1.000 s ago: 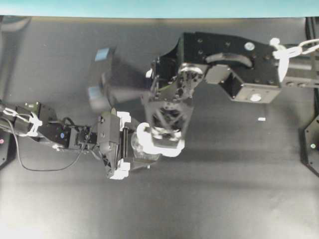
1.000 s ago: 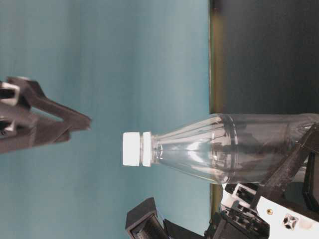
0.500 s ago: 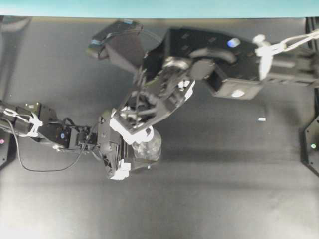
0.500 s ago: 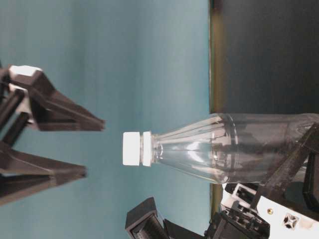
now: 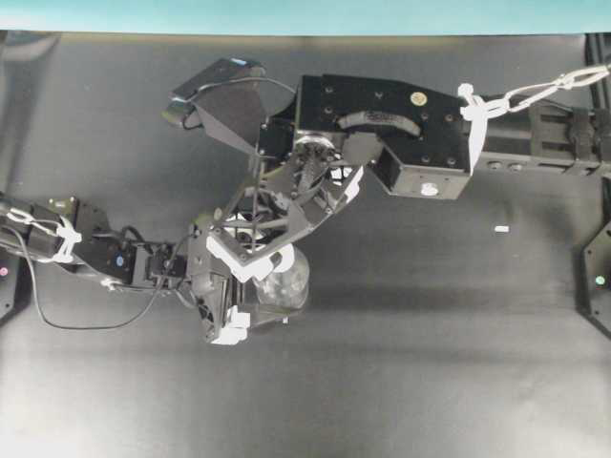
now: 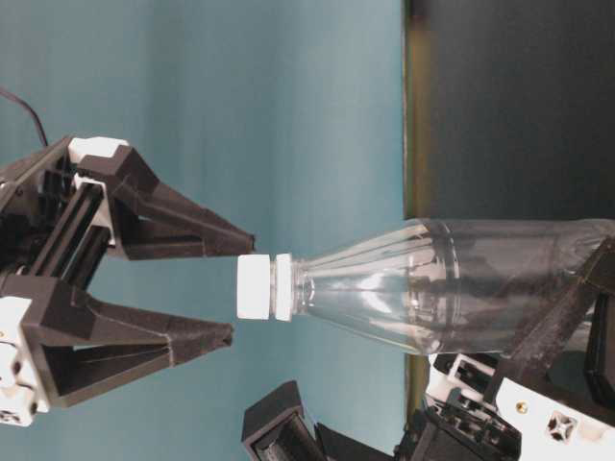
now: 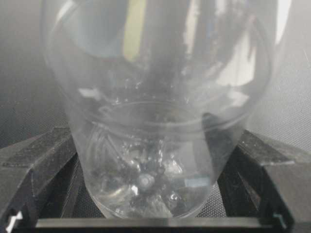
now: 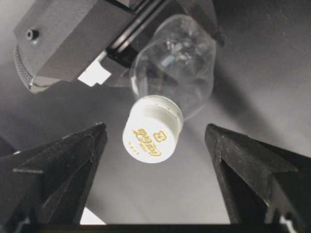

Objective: Open the bottle cap by holding the bottle with the left arm and twisting the cap with the right arm.

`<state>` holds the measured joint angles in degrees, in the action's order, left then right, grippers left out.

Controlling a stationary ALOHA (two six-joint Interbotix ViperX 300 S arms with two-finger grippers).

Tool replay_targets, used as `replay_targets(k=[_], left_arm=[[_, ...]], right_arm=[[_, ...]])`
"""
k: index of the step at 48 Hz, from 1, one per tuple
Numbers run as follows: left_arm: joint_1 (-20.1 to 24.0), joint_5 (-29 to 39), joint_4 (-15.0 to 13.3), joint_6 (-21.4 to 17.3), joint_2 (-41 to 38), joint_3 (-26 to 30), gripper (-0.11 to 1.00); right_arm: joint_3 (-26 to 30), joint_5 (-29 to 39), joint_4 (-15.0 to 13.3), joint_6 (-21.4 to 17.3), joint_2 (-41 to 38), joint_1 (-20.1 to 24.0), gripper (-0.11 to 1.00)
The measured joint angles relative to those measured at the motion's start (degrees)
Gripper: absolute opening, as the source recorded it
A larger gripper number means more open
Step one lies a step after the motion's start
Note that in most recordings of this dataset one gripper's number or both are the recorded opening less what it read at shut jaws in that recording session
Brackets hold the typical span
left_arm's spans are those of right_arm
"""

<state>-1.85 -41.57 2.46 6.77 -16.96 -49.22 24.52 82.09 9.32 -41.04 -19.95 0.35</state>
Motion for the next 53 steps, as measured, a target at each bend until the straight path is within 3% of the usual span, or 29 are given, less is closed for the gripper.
replay_targets(k=[7,12,21,35,41,53], left_arm=[[0.0,0.0,0.0,0.1,-0.1,0.0,0.88],[0.0,0.0,0.0,0.1,-0.1,0.0,0.88],[-0.1,0.1,0.0,0.3,-0.1,0.1,0.88],[-0.1,0.1,0.0,0.3,-0.1,0.1,0.88],[-0.1,0.1,0.0,0.3,-0.1,0.1,0.88],[-0.1,0.1,0.0,0.3,-0.1,0.0,0.88]], right_arm=[[-0.7,0.0,0.0,0.0,-0.1,0.3,0.77],[-1.3,-0.1,0.0,0.0,-0.1,0.4,0.69],[-1.5,-0.3,0.0,1.1,-0.1,0.8,0.36],[-1.3,-0.1,0.1,4.0,-0.2,0.9,0.36],[-1.2,0.0,0.0,9.4,-0.2,0.9,0.36],[-0.4,0.4,0.5,30.0,-0.6,0.8,0.36]])
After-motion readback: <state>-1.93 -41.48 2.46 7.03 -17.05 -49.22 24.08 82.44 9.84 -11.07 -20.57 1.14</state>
